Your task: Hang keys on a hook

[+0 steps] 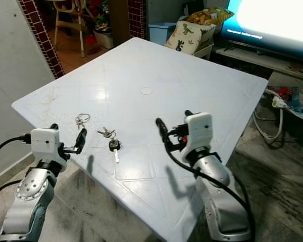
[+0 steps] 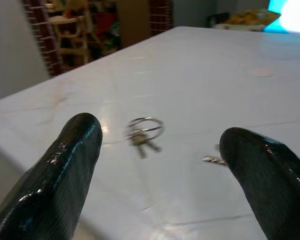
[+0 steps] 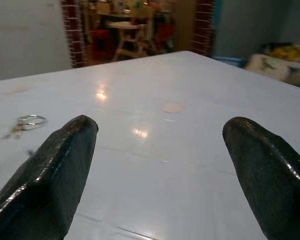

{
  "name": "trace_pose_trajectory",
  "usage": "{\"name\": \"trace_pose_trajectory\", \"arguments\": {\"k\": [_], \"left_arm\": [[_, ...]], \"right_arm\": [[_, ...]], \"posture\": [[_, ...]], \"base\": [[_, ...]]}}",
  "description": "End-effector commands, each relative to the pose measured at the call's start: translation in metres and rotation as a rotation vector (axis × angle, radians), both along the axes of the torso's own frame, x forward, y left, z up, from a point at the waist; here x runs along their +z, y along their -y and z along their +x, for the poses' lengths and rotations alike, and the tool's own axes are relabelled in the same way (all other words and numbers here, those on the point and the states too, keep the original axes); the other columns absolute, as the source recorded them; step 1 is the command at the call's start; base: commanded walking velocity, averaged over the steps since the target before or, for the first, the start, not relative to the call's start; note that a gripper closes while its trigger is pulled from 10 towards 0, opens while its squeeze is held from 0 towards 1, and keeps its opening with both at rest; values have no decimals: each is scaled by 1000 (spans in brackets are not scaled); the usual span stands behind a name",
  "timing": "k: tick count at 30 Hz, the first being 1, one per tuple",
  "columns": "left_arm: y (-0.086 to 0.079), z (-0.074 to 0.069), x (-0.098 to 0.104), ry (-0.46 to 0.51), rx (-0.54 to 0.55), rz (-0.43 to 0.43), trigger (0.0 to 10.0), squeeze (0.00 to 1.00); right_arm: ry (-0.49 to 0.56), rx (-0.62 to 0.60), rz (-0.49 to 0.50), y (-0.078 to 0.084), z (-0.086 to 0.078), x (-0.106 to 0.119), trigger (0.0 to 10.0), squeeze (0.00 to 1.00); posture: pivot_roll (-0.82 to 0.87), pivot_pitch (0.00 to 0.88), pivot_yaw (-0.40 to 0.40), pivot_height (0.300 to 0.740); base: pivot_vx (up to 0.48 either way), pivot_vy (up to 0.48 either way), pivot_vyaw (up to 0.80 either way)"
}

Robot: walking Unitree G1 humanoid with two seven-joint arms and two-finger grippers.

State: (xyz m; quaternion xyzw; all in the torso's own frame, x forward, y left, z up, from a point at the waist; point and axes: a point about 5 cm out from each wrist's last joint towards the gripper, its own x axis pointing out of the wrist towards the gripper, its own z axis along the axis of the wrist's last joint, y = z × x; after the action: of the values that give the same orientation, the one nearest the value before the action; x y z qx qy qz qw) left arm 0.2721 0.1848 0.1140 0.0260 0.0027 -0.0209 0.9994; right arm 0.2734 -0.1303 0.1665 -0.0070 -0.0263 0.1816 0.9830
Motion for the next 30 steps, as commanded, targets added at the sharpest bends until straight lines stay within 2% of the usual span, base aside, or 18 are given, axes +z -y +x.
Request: {"name": "trace_pose_trajectory", "arguments": {"k": [1,9,12,15,17,21,23,26,30], "left_arm": [[-3,-1,1,-5,17,14,10000,0],[-8,-2,-5,-41,44,34,10000,0],[-10,-7,-12,-82,11,29,10000,0],[-10,-13,-14,-94,-8,29,10000,0],[-9,-21,-15,-109,-41,27,10000,0],[-6,-37,-19,-128,-104,50,10000,0],[-8,-48,-24,-152,-116,58,10000,0],[-6,-55,-24,-158,-139,55,10000,0],[-2,-60,-22,-159,-177,54,10000,0]], "right_arm": [[25,9,-8,1,3,6,10000,0],[18,77,-23,-3,7,8,10000,0],[-34,184,-26,-12,8,4,10000,0],[-115,241,-82,-18,9,-7,10000,0],[-176,329,-107,-25,6,-17,10000,0],[-220,435,-144,-39,2,-26,10000,0],[-215,423,-131,-46,7,-28,10000,0],[-220,421,-104,-52,13,-28,10000,0],[-223,411,-137,-61,20,-34,10000,0]], "posture": [[-21,57,37,740],[-14,58,37,740],[-8,64,37,740],[-2,69,38,740],[7,72,38,740],[21,75,36,740],[33,79,34,740],[50,84,28,740],[74,90,20,740]], "base": [[0,0,0],[0,0,0],[0,0,0],[0,0,0],[0,0,0],[0,0,0],[0,0,0],[0,0,0],[0,0,0]]}}
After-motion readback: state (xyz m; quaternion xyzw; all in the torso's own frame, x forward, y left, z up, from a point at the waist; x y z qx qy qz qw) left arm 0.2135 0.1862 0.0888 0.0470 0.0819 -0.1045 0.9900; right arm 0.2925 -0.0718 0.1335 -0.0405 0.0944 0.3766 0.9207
